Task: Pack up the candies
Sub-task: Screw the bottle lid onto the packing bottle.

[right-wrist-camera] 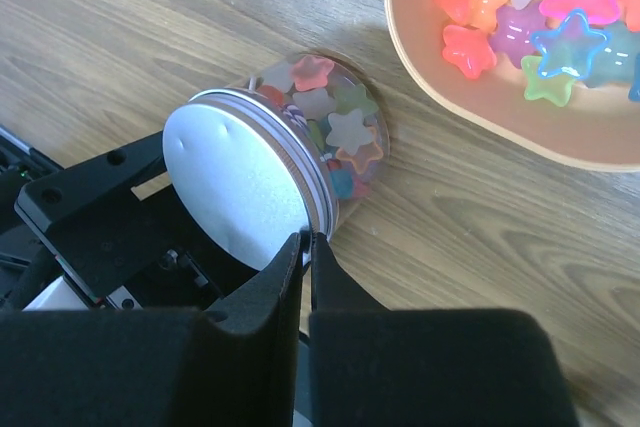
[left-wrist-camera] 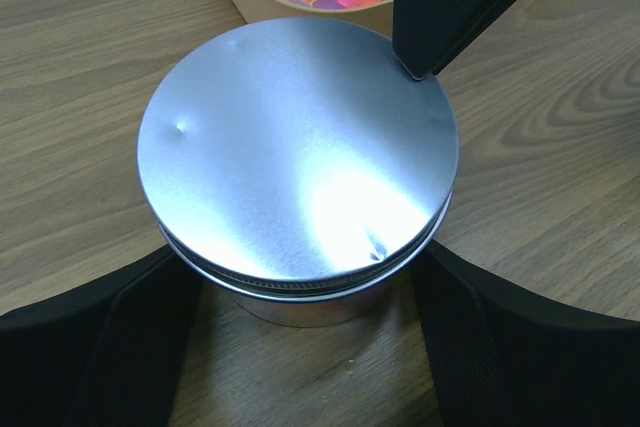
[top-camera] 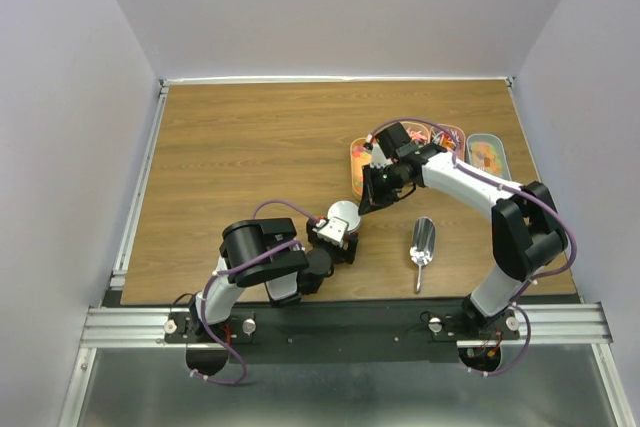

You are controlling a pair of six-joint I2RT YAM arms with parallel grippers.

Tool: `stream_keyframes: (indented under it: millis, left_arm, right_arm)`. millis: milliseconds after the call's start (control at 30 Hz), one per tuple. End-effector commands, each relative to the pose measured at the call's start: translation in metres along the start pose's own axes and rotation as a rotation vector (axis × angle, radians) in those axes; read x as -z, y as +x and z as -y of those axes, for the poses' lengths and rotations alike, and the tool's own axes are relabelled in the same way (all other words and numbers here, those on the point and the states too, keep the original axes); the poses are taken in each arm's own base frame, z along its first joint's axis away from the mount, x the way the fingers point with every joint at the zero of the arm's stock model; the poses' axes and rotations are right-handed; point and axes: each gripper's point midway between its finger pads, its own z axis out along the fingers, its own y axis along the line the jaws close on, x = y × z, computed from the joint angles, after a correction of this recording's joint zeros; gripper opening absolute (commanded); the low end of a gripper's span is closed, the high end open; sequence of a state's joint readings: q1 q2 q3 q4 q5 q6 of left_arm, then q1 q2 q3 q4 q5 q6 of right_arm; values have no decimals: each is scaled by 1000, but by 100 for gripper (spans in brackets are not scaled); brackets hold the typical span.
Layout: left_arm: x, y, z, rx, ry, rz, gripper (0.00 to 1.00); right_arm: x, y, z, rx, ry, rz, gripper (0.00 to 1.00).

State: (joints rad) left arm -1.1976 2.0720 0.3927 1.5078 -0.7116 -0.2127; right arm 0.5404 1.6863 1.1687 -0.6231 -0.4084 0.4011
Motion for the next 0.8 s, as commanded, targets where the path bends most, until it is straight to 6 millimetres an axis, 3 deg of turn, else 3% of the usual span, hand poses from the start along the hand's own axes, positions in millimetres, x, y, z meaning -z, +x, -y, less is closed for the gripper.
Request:
stream_keyframes:
  millis: [0, 400, 600, 767]
  left_arm:
    - [-2, -41, 13, 208, 51, 156, 86]
    - [-3, -42, 12, 211, 48, 155, 86]
    - [3, -52, 11, 195, 63, 168, 89]
    - [4, -61, 11, 165, 65, 169, 94]
  right_arm:
    - [0, 15, 1, -25, 35, -38, 12]
    - [-2, 32, 3, -80, 22, -63, 14]
    - [13, 5, -5, -82, 47, 38, 39]
    - [27, -15, -7, -70, 78, 123, 73]
